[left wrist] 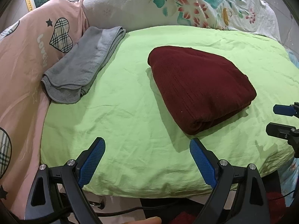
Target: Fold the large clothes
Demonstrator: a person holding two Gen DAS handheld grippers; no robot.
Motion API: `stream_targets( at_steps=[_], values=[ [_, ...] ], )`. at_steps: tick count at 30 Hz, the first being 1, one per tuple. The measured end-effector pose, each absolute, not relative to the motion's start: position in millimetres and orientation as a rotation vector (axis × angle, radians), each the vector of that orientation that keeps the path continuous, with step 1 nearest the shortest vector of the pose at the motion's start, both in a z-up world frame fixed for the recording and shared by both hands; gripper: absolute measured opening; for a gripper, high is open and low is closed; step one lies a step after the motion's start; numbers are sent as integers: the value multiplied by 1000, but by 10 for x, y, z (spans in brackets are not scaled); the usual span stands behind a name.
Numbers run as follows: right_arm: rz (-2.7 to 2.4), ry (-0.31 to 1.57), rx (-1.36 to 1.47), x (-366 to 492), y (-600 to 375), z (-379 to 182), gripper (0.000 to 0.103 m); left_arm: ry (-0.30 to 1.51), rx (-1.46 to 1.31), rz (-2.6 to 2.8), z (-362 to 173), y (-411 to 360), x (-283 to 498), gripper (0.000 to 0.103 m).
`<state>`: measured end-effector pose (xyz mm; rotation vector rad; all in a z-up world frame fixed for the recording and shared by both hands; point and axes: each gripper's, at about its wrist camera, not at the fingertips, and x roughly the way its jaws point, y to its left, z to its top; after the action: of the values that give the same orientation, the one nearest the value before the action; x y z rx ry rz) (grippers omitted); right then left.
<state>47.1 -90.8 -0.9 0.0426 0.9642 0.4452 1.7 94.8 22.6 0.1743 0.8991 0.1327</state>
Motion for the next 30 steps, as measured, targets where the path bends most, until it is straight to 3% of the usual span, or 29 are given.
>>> stream_targets(
  at_steps=[30],
  values=[
    [453,965,28,603,-816,-2,83,887,154,125,267,954,124,92]
  ],
)
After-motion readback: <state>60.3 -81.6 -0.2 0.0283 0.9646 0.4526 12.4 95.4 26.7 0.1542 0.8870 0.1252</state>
